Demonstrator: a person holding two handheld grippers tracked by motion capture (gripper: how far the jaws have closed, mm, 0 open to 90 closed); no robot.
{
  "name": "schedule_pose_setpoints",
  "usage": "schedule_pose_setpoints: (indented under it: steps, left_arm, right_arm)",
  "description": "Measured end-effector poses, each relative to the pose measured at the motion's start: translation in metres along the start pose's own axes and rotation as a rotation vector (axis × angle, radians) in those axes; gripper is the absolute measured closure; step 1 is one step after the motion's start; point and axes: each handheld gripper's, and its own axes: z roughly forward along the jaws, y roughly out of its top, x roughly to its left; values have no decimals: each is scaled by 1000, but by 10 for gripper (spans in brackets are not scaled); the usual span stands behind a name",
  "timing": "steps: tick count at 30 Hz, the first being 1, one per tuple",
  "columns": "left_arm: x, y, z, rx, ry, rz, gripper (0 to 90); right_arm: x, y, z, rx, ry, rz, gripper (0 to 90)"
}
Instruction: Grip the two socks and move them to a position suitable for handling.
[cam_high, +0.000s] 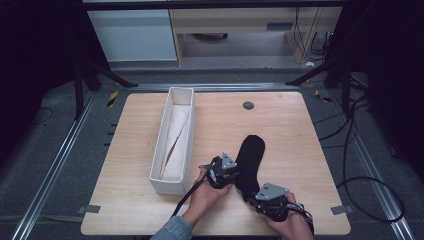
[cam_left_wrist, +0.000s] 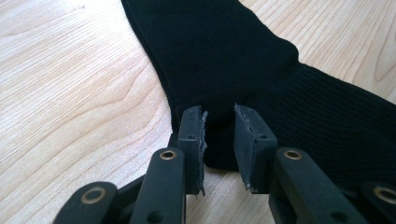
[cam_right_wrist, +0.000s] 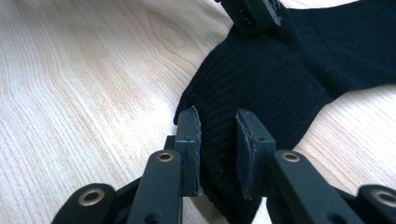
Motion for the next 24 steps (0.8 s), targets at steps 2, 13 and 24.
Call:
schedule_pose_setpoints:
  steps: [2,13,24]
  left_arm:
    - [0,0,0,0,0,-1,728]
    - [-1,-1,-1,5,-3,1,727]
    - [-15,-9,-11,12,-40,11,727]
  right_arm:
    - [0,1,0,4,1,2,737]
    - [-2,4,-6,-8,17,14,763]
    - [7,9,-27,-27,27,2,767]
